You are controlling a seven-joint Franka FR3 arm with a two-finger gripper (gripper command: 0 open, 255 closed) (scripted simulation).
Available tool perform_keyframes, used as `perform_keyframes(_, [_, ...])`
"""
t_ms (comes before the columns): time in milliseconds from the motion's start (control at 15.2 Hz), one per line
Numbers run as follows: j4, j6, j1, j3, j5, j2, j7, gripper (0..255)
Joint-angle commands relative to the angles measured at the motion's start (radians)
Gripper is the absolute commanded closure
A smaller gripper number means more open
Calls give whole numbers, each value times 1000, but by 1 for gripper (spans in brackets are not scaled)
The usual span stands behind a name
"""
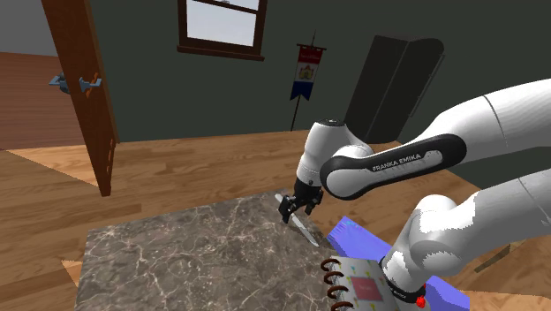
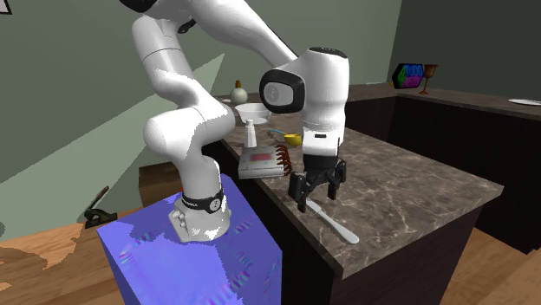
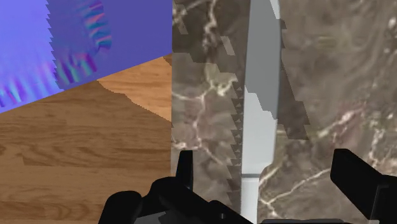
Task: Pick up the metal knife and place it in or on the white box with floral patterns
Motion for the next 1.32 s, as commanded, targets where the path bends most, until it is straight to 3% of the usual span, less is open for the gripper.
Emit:
perform_keyframes(0, [0,1,0,0,0,0,0,0])
perform_keyframes(66, [0,1,0,0,0,0,0,0])
perform_keyframes(132, [0,1,0,0,0,0,0,255])
perform_keyframes(726, [0,1,0,0,0,0,0,255])
perform_keyframes(1254, [61,-144,-1,-19,-13,-83,2,255])
